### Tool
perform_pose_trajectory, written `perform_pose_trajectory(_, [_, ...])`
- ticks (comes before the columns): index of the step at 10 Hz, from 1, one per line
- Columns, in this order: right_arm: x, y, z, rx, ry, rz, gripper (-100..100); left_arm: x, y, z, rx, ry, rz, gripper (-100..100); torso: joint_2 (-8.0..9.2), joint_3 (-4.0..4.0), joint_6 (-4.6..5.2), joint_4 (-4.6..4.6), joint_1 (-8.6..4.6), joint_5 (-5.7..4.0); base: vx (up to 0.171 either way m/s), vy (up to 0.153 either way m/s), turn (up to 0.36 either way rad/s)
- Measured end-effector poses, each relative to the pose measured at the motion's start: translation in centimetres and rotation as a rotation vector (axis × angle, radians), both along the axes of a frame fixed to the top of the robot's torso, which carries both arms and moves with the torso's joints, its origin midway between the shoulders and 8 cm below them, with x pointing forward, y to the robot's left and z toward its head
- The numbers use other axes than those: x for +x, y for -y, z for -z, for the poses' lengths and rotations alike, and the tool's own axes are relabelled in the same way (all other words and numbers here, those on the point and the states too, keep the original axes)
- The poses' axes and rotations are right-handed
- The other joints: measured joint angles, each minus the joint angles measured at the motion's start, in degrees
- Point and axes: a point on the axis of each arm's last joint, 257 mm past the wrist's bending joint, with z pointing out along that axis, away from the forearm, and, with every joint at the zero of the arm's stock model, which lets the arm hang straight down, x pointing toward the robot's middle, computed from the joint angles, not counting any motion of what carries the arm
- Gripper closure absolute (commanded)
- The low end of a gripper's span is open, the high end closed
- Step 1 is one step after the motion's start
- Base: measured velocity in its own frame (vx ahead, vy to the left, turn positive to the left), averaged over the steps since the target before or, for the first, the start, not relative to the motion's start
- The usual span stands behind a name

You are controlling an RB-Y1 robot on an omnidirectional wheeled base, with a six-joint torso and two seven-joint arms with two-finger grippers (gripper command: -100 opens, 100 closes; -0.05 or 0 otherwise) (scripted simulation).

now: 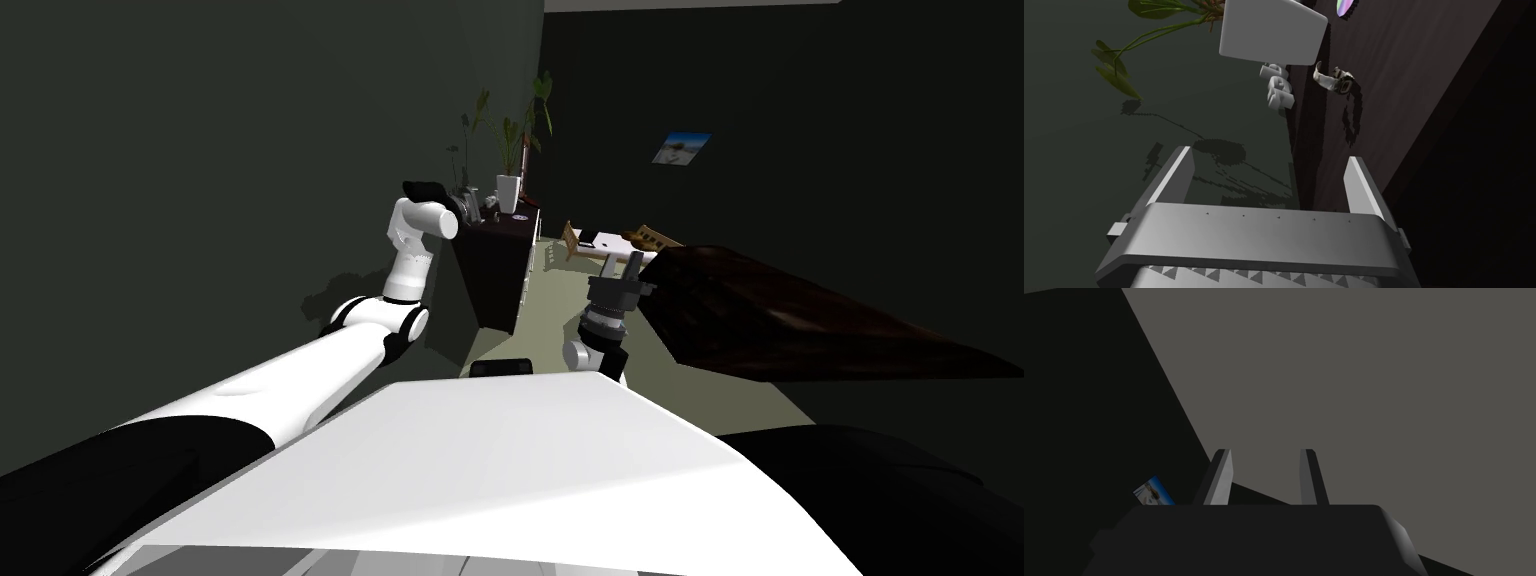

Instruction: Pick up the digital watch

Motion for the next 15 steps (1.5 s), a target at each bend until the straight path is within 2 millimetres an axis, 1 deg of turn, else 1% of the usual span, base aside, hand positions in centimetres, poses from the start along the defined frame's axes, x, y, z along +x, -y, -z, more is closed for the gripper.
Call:
perform_pose_trajectory(3, [0.0, 0.0, 0.0, 0.000, 0.000, 0.000, 0, 0.7, 1.2, -0.1, 0.001, -0.088, 0.022, -100, -0.07, -0.05, 0.01, -0.02, -0.01, 0.00, 0.028, 0.002, 0.016])
perform_pose_trajectory(7, [0.0, 0.0, 0.0, 0.000, 0.000, 0.000, 0, 1.0, 2.7, -1.0, 0.008, -0.156, 0.043, -100, 0.00, 0.00, 0.00, -0.01, 0.00, 0.01, 0.027, 0.008, 0.018])
perform_pose_trajectory(11, [0.0, 0.0, 0.0, 0.000, 0.000, 0.000, 0, 0.8, 4.5, -1.2, 0.017, -0.261, 0.079, -100, -0.12, -0.08, 0.00, -0.04, 0.00, 0.01, 0.043, 0.005, 0.011])
perform_pose_trajectory(12, [0.0, 0.0, 0.0, 0.000, 0.000, 0.000, 0, 0.9, 4.6, -1.4, 0.020, -0.273, 0.079, -100, -0.06, -0.05, 0.00, -0.03, -0.01, 0.01, 0.048, 0.010, 0.016])
perform_pose_trajectory(15, [0.0, 0.0, 0.0, 0.000, 0.000, 0.000, 0, 0.3, 6.0, -1.6, 0.031, -0.353, 0.108, -100, -0.19, -0.12, -0.01, -0.05, 0.05, 0.02, 0.066, 0.011, 0.008])
